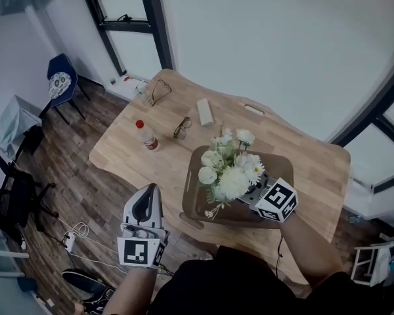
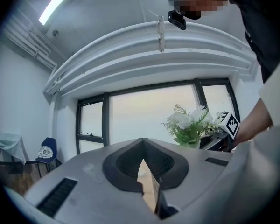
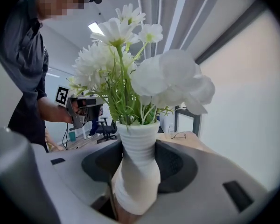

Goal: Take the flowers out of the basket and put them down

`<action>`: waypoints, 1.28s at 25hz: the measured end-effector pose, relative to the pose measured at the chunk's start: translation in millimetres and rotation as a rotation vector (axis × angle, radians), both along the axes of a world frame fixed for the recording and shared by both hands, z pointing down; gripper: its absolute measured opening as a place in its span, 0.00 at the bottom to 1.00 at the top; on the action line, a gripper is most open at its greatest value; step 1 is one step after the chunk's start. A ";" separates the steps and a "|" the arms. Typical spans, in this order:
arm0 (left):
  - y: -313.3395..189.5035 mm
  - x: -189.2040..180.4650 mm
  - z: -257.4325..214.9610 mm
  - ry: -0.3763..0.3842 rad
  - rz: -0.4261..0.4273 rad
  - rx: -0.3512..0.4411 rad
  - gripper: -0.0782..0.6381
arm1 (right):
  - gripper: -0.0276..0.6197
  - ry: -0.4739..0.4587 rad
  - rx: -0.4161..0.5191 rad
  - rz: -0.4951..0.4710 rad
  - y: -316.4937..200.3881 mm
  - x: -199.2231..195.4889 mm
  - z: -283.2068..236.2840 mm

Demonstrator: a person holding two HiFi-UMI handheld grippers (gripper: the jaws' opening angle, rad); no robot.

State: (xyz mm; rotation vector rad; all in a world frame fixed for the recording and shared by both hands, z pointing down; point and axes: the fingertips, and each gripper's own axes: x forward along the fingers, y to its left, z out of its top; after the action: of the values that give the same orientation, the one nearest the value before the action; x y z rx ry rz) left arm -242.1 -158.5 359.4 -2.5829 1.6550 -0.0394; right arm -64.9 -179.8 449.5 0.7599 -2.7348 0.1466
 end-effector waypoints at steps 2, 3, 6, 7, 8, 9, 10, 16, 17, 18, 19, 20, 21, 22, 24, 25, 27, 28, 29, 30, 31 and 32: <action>-0.7 11.3 -4.6 -0.005 0.036 0.014 0.12 | 0.41 0.001 0.002 0.031 0.0 8.9 -7.8; -1.4 15.9 -5.4 -0.004 0.053 0.020 0.12 | 0.41 0.000 0.005 0.045 -0.2 13.7 -11.5; -5.4 26.4 -2.8 -0.002 0.089 0.021 0.12 | 0.41 -0.003 0.014 0.083 0.5 27.0 -20.1; -6.9 30.8 -2.1 0.000 0.104 0.019 0.12 | 0.41 -0.002 0.018 0.094 1.4 31.4 -21.9; -8.5 35.5 -1.3 0.001 0.119 0.016 0.12 | 0.41 0.000 0.021 0.105 2.6 35.7 -23.4; -10.0 40.2 -0.3 0.002 0.135 0.010 0.12 | 0.41 0.002 0.024 0.116 3.9 39.8 -24.9; -11.6 44.6 0.6 0.004 0.150 0.005 0.12 | 0.41 0.003 0.027 0.128 5.2 43.6 -26.7; -25.2 69.5 -6.3 0.031 0.230 0.006 0.12 | 0.41 -0.002 0.058 0.209 11.2 68.7 -47.8; -28.0 74.1 -8.7 0.033 0.241 0.009 0.12 | 0.41 -0.005 0.064 0.223 12.0 73.9 -51.9; -30.5 78.9 -11.2 0.035 0.253 0.012 0.12 | 0.41 -0.006 0.070 0.237 12.7 79.2 -55.8; -32.7 83.8 -13.9 0.037 0.264 0.014 0.12 | 0.41 -0.006 0.076 0.250 13.4 84.5 -59.4; -34.6 88.4 -16.8 0.041 0.276 0.016 0.12 | 0.41 -0.004 0.083 0.264 14.0 89.2 -62.7; -36.4 92.2 -19.2 0.045 0.288 0.018 0.12 | 0.41 0.002 0.090 0.278 14.6 93.2 -65.7; -38.1 95.1 -20.6 0.048 0.298 0.021 0.12 | 0.41 0.009 0.097 0.292 15.5 96.0 -68.4; -41.4 99.5 -20.6 0.051 0.319 0.024 0.12 | 0.41 0.019 0.110 0.314 18.0 100.0 -73.4; -42.9 102.6 -19.5 0.050 0.330 0.025 0.12 | 0.41 0.018 0.115 0.324 19.4 102.8 -76.4; -43.8 116.0 -18.8 0.049 0.351 0.028 0.12 | 0.41 0.010 0.126 0.345 23.3 115.6 -83.3; -43.2 125.3 -19.6 0.049 0.363 0.030 0.12 | 0.41 0.008 0.131 0.359 25.4 124.2 -86.9; -42.6 134.0 -20.4 0.049 0.376 0.032 0.12 | 0.41 0.009 0.136 0.372 27.5 132.2 -90.0; -42.1 141.1 -21.2 0.049 0.388 0.035 0.12 | 0.41 0.011 0.142 0.384 29.3 138.6 -92.5; -42.1 146.3 -21.9 0.048 0.398 0.038 0.12 | 0.41 0.013 0.146 0.394 30.8 143.2 -94.4; -42.5 149.8 -22.5 0.049 0.405 0.041 0.12 | 0.41 0.014 0.151 0.403 32.0 146.3 -95.9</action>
State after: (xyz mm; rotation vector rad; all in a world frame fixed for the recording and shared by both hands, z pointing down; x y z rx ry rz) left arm -92.3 -201.0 336.9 -2.8500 1.1008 0.0804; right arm 81.4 -147.8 353.6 1.3423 -2.5665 0.0187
